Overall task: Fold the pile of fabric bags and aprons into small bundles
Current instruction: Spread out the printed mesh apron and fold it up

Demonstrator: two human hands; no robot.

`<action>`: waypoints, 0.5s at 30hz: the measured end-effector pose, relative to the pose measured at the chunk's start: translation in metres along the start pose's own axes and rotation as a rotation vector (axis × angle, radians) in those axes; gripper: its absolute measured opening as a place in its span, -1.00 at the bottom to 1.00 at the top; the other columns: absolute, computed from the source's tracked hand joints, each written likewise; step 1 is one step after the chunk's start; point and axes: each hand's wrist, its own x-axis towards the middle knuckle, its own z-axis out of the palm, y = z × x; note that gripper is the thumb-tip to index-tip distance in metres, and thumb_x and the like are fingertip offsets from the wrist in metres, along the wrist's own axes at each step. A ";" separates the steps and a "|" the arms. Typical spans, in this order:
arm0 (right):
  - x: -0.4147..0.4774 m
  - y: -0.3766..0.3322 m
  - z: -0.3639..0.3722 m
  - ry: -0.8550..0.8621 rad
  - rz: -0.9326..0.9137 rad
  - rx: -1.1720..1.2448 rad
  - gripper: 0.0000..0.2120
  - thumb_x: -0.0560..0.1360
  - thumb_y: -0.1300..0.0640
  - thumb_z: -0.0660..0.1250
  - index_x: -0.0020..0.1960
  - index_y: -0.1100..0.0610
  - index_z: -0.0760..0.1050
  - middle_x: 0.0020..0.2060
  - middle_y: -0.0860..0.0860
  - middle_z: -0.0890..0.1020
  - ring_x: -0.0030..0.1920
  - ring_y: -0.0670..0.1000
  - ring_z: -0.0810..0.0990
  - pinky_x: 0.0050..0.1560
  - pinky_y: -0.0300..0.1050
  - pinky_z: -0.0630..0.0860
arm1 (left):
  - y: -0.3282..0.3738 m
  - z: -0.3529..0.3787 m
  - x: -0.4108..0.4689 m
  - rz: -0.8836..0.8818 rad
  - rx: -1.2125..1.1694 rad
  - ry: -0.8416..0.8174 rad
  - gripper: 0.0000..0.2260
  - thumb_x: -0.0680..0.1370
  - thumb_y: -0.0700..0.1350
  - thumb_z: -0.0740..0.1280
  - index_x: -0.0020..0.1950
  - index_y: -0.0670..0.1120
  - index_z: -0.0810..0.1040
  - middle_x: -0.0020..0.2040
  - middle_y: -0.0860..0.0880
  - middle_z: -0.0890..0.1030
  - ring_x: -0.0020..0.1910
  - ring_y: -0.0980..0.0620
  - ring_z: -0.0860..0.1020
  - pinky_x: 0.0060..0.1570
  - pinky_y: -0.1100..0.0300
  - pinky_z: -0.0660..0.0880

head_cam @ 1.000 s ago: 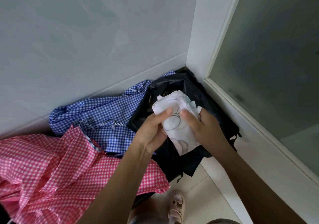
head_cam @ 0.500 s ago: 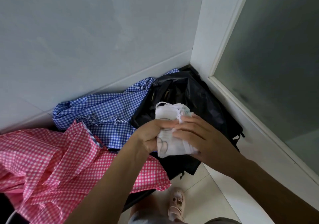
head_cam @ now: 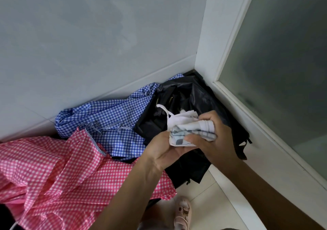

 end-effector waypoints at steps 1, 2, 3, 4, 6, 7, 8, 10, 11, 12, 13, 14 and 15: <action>-0.001 -0.001 0.003 0.024 0.000 0.016 -0.76 0.32 -0.11 0.41 -0.10 -0.10 0.43 -0.20 -0.28 0.62 -0.18 -0.23 0.62 -0.21 -0.41 0.50 | 0.000 -0.002 -0.001 0.022 0.028 0.005 -0.72 0.53 -0.26 0.16 0.08 -0.34 0.60 0.08 -0.34 0.59 0.02 -0.19 0.62 0.03 0.02 0.58; 0.000 -0.004 0.004 0.030 -0.007 0.024 -0.83 0.37 -0.08 0.37 -0.08 -0.09 0.45 -0.18 -0.27 0.63 -0.15 -0.21 0.63 -0.20 -0.38 0.51 | 0.002 -0.002 -0.002 0.041 0.066 0.006 -0.72 0.56 -0.24 0.16 0.16 -0.33 0.56 0.13 -0.34 0.57 0.06 -0.19 0.60 0.06 0.00 0.58; 0.002 -0.008 0.006 0.032 -0.005 0.029 -0.89 0.43 -0.05 0.34 -0.08 -0.07 0.48 -0.18 -0.25 0.64 -0.14 -0.19 0.64 -0.20 -0.37 0.52 | 0.003 -0.001 -0.003 0.075 0.087 -0.008 -0.71 0.58 -0.22 0.16 0.20 -0.31 0.54 0.16 -0.33 0.56 0.09 -0.18 0.59 0.07 0.00 0.58; 0.005 -0.012 0.005 0.031 0.023 0.048 -0.93 0.48 -0.02 0.33 -0.09 -0.04 0.50 -0.20 -0.22 0.65 -0.15 -0.19 0.64 -0.21 -0.37 0.52 | 0.003 0.000 -0.004 0.100 0.080 -0.012 -0.70 0.59 -0.16 0.17 0.21 -0.29 0.55 0.18 -0.31 0.56 0.11 -0.17 0.59 0.07 0.00 0.58; 0.012 -0.017 0.005 0.028 0.078 0.062 -0.87 0.52 0.03 0.30 -0.12 0.07 0.54 -0.25 -0.14 0.66 -0.20 -0.18 0.65 -0.24 -0.35 0.52 | 0.005 0.002 -0.004 0.136 0.094 -0.024 -0.55 0.60 0.10 0.14 0.24 -0.22 0.54 0.21 -0.27 0.57 0.17 -0.16 0.57 0.08 -0.01 0.56; 0.014 -0.019 0.006 0.027 0.092 0.041 -0.83 0.53 0.03 0.29 -0.13 0.12 0.54 -0.28 -0.10 0.65 -0.23 -0.16 0.64 -0.26 -0.33 0.52 | 0.005 0.002 -0.004 0.153 0.089 -0.036 -0.41 0.54 0.25 0.12 0.28 -0.20 0.52 0.23 -0.27 0.56 0.21 -0.17 0.55 0.10 -0.02 0.55; 0.015 -0.021 0.006 0.034 0.110 0.017 -0.81 0.54 0.04 0.29 -0.16 0.14 0.53 -0.31 -0.09 0.64 -0.26 -0.16 0.63 -0.28 -0.31 0.52 | 0.006 0.002 -0.003 0.170 0.088 -0.058 -0.30 0.46 0.35 0.13 0.31 -0.19 0.49 0.25 -0.27 0.54 0.25 -0.18 0.53 0.13 -0.03 0.53; 0.017 -0.022 0.008 0.065 0.158 -0.016 -0.79 0.55 0.05 0.30 -0.23 0.10 0.50 -0.38 -0.11 0.60 -0.33 -0.17 0.58 -0.32 -0.30 0.48 | 0.006 0.001 -0.004 0.200 0.152 -0.096 -0.28 0.40 0.32 0.29 0.34 -0.20 0.45 0.28 -0.30 0.50 0.27 -0.20 0.50 0.17 -0.06 0.51; 0.017 -0.021 0.008 0.078 0.184 -0.034 -0.78 0.53 0.03 0.31 -0.26 0.08 0.49 -0.40 -0.12 0.59 -0.35 -0.17 0.57 -0.33 -0.30 0.47 | 0.006 0.000 -0.005 0.208 0.207 -0.106 -0.35 0.42 0.21 0.40 0.34 -0.21 0.45 0.28 -0.30 0.50 0.26 -0.20 0.50 0.18 -0.06 0.51; 0.017 -0.019 0.008 0.082 0.215 -0.064 -0.77 0.51 -0.02 0.30 -0.26 0.09 0.50 -0.40 -0.11 0.59 -0.35 -0.15 0.57 -0.32 -0.28 0.48 | 0.005 0.000 -0.005 0.205 0.249 -0.106 -0.45 0.44 0.06 0.45 0.31 -0.21 0.47 0.26 -0.30 0.52 0.24 -0.20 0.52 0.17 -0.03 0.52; 0.016 -0.018 0.008 0.084 0.249 -0.100 -0.74 0.48 -0.07 0.27 -0.23 0.11 0.52 -0.38 -0.10 0.60 -0.33 -0.14 0.58 -0.31 -0.26 0.49 | 0.004 -0.001 -0.006 0.205 0.283 -0.092 -0.57 0.47 -0.05 0.43 0.28 -0.20 0.50 0.23 -0.29 0.55 0.22 -0.19 0.54 0.15 0.00 0.53; 0.015 -0.016 0.009 0.082 0.275 -0.143 -0.71 0.45 -0.10 0.24 -0.22 0.11 0.52 -0.37 -0.09 0.61 -0.32 -0.14 0.58 -0.29 -0.26 0.49 | 0.002 -0.002 -0.007 0.205 0.302 -0.076 -0.64 0.50 -0.10 0.38 0.26 -0.21 0.51 0.21 -0.28 0.56 0.20 -0.19 0.55 0.13 0.01 0.54; 0.013 -0.015 0.010 0.080 0.282 -0.192 -0.70 0.44 -0.12 0.22 -0.23 0.10 0.50 -0.37 -0.08 0.60 -0.31 -0.13 0.58 -0.29 -0.26 0.48 | 0.000 -0.003 -0.007 0.216 0.313 -0.068 -0.66 0.52 -0.13 0.33 0.26 -0.23 0.51 0.19 -0.29 0.57 0.18 -0.19 0.56 0.13 0.01 0.54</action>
